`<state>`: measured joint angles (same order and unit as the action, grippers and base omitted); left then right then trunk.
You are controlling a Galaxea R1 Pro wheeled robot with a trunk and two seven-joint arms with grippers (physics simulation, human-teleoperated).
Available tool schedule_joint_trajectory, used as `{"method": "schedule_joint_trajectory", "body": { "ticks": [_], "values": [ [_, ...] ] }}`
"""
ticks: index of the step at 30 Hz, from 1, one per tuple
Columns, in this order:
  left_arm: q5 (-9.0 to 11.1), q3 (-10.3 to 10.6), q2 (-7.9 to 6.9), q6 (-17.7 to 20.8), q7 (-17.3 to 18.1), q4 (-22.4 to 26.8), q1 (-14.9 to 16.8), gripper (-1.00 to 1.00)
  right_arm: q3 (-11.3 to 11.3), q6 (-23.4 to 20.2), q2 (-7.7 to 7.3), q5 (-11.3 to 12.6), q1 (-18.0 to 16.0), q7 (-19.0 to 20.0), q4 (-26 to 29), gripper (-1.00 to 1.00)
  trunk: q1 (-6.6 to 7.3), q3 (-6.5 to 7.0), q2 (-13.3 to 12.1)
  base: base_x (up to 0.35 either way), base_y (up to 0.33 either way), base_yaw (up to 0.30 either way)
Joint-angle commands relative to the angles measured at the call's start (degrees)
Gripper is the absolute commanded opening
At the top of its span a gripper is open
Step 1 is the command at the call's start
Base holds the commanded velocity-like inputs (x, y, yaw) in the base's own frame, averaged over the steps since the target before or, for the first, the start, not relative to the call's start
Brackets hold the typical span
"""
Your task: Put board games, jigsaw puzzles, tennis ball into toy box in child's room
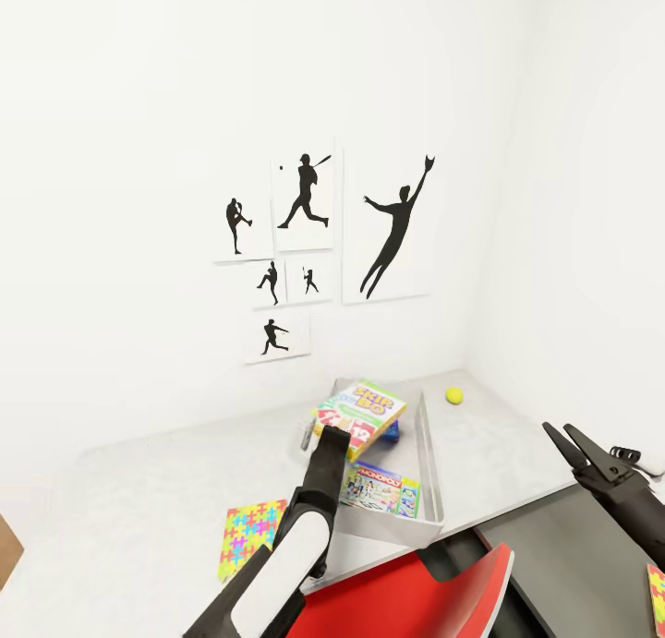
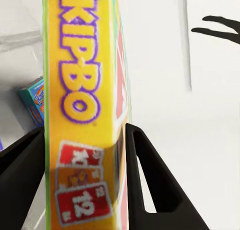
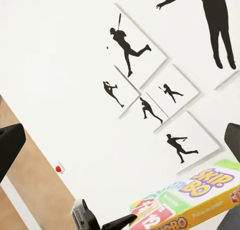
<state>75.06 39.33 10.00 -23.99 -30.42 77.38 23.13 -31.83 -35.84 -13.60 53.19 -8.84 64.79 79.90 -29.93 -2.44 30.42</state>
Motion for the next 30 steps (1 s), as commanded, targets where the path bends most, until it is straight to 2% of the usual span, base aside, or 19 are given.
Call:
{"method": "schedule_joint_trajectory", "body": {
  "ticks": [1,6,18,25,30],
  "values": [
    [0.0,0.1,0.0,-0.1,-1.8,0.1,0.5,-1.0,0.0,-0.4,-0.01,0.3,-0.1,0.0,0.0,1.0,-0.03,-0.12,0.1,0.0,0.0,0.0],
    [0.1,0.2,0.0,1.0,-4.4,0.5,1.1,-1.0,-0.1,-0.5,-0.02,0.3,0.0,0.1,0.0,1.0,-0.03,-0.12,0.1,0.0,0.0,0.0],
    [0.5,0.9,0.0,2.7,-4.5,0.4,1.1,-1.0,-0.2,-0.9,-0.1,0.3,0.0,-0.1,0.2,1.0,-0.03,-0.12,0.1,0.0,0.0,0.0],
    [6.1,1.3,0.0,3.1,-3.9,0.4,1.0,-1.0,-0.2,-1.1,-0.32,0.4,0.0,0.0,0.3,1.0,-0.03,-0.12,0.1,0.0,0.0,0.0],
    [7.1,1.1,0.0,3.0,-1.9,0.4,1.0,-1.0,-0.2,-1.3,-0.54,0.6,0.0,0.2,0.2,1.0,-0.03,-0.12,0.1,0.0,0.0,0.0]
  ]
}}
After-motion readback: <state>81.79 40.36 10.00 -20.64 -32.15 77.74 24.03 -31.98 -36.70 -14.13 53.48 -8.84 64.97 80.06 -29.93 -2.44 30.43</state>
